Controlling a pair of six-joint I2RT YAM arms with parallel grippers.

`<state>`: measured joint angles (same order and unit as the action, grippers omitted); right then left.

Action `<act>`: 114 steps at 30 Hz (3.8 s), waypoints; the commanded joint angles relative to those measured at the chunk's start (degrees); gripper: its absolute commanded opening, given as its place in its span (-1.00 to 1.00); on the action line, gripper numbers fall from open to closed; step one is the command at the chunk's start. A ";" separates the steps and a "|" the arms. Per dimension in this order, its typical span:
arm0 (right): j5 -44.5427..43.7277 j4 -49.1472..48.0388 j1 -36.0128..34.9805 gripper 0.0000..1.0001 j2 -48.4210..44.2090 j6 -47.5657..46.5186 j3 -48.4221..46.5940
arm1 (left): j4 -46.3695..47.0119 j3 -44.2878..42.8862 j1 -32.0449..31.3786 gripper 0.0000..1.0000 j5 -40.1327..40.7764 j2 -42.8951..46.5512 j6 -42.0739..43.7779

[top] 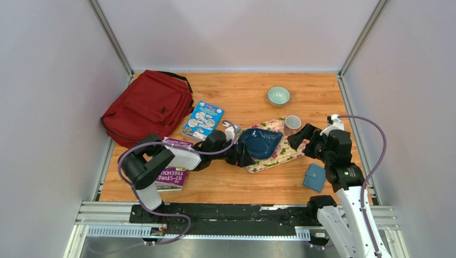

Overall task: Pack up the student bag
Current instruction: Move the distractor to the corner of the board.

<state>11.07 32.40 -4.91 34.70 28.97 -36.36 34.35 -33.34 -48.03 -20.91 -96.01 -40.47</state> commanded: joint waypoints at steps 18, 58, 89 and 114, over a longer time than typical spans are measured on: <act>-17.66 8.20 0.16 1.00 -1.83 3.28 -6.09 | -4.90 -48.27 1.54 0.93 -13.02 -33.08 -0.40; 1.86 -27.74 -7.11 0.90 25.91 8.91 4.99 | -3.76 -2.35 3.12 0.93 0.07 8.98 10.31; -31.90 -27.92 -19.62 0.94 69.18 -10.07 -21.38 | -16.07 11.81 3.38 0.95 10.19 31.94 15.33; -35.59 -17.46 -14.17 0.99 80.96 -5.15 -38.43 | -15.98 12.34 3.38 0.95 9.74 31.93 14.37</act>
<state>-21.98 11.16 -20.67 113.47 23.18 -71.59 16.47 -21.34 -44.88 -10.22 -64.27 -25.61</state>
